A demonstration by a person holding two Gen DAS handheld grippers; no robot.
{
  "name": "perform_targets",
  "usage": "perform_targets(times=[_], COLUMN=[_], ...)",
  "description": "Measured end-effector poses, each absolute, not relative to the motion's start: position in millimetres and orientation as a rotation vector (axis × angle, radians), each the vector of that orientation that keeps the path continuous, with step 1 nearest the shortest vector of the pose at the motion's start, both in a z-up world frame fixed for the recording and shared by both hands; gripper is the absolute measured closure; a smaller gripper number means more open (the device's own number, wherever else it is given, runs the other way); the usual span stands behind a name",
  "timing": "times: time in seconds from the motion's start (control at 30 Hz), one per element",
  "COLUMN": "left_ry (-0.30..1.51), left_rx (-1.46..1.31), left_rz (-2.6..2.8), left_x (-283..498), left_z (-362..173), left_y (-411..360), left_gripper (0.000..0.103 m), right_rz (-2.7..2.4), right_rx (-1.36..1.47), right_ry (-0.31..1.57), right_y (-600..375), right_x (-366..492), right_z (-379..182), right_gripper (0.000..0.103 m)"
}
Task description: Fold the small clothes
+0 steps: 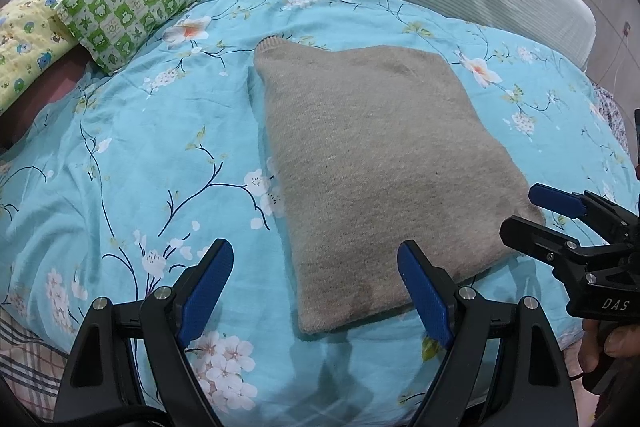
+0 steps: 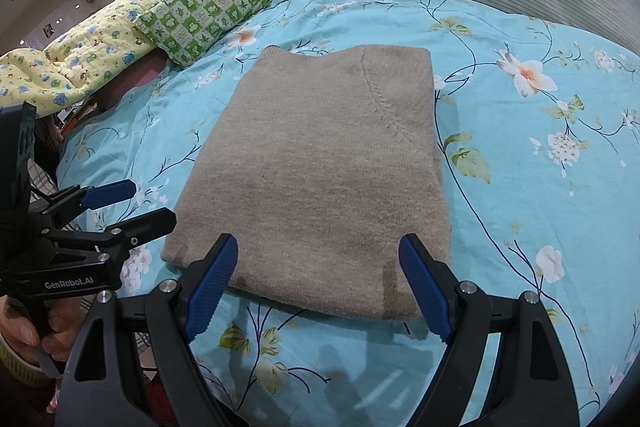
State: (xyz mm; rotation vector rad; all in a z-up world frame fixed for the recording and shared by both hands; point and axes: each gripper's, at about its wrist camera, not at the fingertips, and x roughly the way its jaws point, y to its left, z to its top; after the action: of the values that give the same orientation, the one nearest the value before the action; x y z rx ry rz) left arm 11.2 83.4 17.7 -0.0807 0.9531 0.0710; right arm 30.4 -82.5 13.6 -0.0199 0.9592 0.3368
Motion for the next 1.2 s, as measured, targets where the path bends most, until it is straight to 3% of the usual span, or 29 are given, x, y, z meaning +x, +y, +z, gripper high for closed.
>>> perform_targets(times=[1.2], left_ry=[0.975], left_rx=[-0.069], left_rz=[0.090], left_x=[25], left_z=[17], left_y=[88], left_gripper=[0.018], right_rz=[0.339], right_rx=[0.006], right_ry=[0.971], right_y=[-87], right_x=[40], right_z=[16], right_gripper=[0.020])
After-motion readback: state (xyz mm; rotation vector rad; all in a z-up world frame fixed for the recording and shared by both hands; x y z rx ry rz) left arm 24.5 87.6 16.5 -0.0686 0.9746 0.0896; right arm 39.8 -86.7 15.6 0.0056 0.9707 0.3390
